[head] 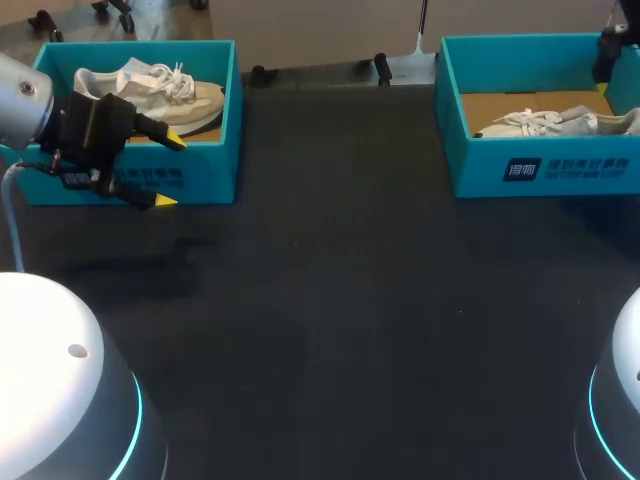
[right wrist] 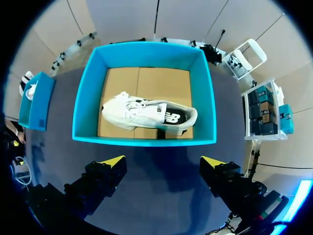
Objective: Take the shoe out of the shoebox, open the shoe tongue, remove and reinsert the insole, then place the shoe into the shoebox
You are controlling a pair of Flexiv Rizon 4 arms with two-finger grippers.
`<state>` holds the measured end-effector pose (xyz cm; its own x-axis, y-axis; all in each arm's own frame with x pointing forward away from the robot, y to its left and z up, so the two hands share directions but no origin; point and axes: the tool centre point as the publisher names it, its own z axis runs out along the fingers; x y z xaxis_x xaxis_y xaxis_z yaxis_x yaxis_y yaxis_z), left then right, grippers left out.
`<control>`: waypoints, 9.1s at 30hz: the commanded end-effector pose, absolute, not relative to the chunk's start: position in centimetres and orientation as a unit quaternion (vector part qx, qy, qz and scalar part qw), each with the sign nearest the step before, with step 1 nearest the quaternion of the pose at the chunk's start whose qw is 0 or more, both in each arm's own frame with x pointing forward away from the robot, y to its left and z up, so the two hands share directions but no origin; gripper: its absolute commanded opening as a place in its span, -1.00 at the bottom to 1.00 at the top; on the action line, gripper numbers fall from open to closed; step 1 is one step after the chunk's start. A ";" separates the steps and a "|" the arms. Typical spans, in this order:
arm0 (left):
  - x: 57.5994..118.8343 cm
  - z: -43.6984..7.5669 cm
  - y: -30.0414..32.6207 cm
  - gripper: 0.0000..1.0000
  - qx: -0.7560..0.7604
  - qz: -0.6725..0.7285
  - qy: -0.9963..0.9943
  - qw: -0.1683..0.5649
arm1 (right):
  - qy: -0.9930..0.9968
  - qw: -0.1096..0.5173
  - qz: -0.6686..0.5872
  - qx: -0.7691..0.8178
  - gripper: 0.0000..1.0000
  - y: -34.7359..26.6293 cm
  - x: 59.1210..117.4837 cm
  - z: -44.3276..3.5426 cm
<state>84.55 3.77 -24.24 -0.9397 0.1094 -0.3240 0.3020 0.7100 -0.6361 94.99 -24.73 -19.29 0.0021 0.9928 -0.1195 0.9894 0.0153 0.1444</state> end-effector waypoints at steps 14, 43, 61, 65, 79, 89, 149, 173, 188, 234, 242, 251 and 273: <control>90.1 -21.7 7.9 1.00 0.503 -0.168 0.823 0.204 | 0.706 0.094 0.009 0.701 1.00 -24.7 95.0 -19.3; 91.5 -18.8 8.8 1.00 0.527 -0.106 0.821 0.191 | 0.706 0.094 0.009 0.701 1.00 -24.7 95.0 -19.3; 97.7 -20.2 15.0 1.00 0.664 -0.031 0.729 0.161 | 0.706 0.094 0.009 0.701 1.00 -24.7 95.0 -19.3; 99.1 -20.9 17.3 1.00 0.675 -0.017 0.722 0.149 | 0.706 0.094 0.009 0.701 1.00 -24.7 95.0 -19.3; 105.3 -23.3 25.7 1.00 0.722 0.036 0.685 0.095 | 0.706 0.094 0.009 0.701 1.00 -24.7 95.0 -19.3; 108.8 -24.9 29.1 1.00 0.767 0.066 0.637 0.045 | 0.706 0.094 0.009 0.701 1.00 -24.7 95.0 -19.3; 121.8 -32.5 28.0 0.29 0.765 0.081 0.635 0.071 | 0.706 0.094 0.009 0.701 1.00 -24.7 95.0 -19.3; 121.1 -35.6 27.6 0.67 0.750 0.055 0.657 0.055 | 0.706 0.094 0.009 0.701 1.00 -24.7 95.0 -19.3; 120.7 -36.7 27.5 0.36 0.734 0.023 0.678 0.036 | 0.706 0.094 0.009 0.701 1.00 -24.7 95.0 -19.3; 120.1 -28.9 28.9 -1.00 0.741 0.057 0.669 -0.004 | 0.706 0.094 0.009 0.701 1.00 -24.7 95.0 -19.3; 119.6 -23.9 29.8 -1.00 0.742 0.067 0.667 0.002 | 0.706 0.094 0.009 0.701 1.00 -24.7 95.0 -19.3; 118.4 -18.4 30.7 -1.00 0.743 0.092 0.663 0.019 | 0.706 0.094 0.009 0.701 1.00 -24.7 95.0 -19.3; 115.6 -12.6 31.3 -1.00 0.743 0.064 0.665 0.040 | 0.706 0.094 0.009 0.701 1.00 -24.7 95.0 -19.3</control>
<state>115.75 31.39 -12.87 0.1086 0.9933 0.0397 0.9830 -0.1132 0.1443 94.99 -24.73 -19.28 0.0018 0.9927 -0.1202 0.9893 0.0157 0.1450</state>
